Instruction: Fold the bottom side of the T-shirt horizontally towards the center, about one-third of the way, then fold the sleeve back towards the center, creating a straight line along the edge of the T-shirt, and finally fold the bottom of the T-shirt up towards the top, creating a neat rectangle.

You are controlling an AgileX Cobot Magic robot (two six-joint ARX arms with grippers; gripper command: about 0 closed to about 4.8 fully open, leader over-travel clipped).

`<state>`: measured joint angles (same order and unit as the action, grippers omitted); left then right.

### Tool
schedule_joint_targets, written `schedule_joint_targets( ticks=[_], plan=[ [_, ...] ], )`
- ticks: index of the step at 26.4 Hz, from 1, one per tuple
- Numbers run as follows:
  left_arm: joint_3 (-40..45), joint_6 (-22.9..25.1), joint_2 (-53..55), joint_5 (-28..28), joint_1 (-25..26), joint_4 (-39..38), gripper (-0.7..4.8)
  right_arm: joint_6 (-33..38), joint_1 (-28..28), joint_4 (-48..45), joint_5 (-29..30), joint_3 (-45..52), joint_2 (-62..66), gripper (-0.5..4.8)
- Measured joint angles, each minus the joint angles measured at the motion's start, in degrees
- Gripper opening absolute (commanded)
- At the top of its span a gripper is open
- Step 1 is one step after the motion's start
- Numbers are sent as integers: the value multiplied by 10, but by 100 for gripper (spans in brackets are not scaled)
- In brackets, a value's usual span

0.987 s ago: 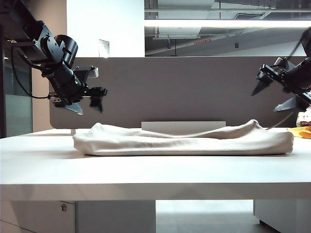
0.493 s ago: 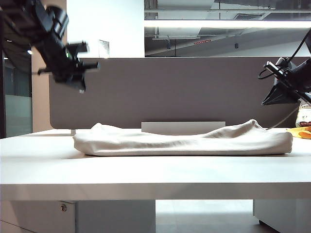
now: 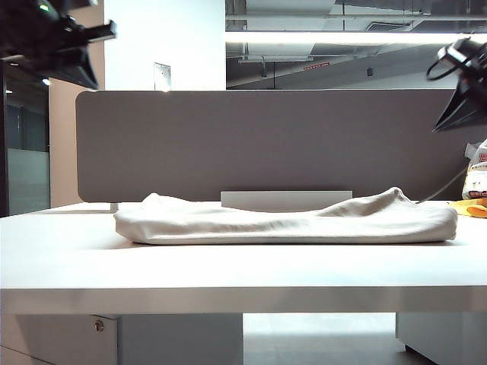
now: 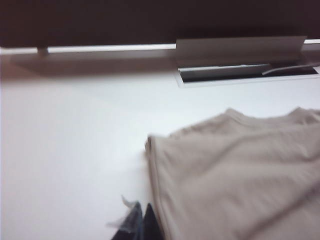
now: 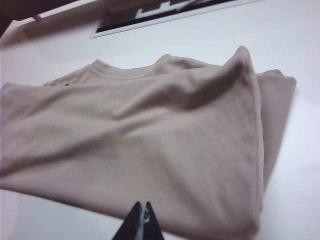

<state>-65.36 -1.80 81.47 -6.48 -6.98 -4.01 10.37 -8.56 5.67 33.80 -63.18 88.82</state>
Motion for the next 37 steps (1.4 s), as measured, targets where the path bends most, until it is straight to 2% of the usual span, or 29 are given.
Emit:
schedule_joint_targets(
  ticks=[6,10,14,16,20,24,37],
  plan=[
    [225,-16,-203,0,-4,59,-6,-10,7,-83,-29,208,-186,-6],
    [389,-21,-347,0,-7,68,-6,-12,7,-132,-39,335,-281,-6],
    [502,-75,-483,-2,-7,67,-6,-12,7,-161,-40,446,-358,-6],
    [537,-88,-546,-2,-7,49,-6,-11,7,-163,-40,490,-390,-6],
    [583,-92,-628,-1,-7,-23,-6,-10,7,-165,-48,560,-433,-6],
    [603,-92,-649,-13,-7,-58,-6,-10,7,-164,-54,587,-438,-6],
    [603,-93,-649,-24,-7,-63,-6,-10,7,-169,-45,591,-438,-6]
  ],
)
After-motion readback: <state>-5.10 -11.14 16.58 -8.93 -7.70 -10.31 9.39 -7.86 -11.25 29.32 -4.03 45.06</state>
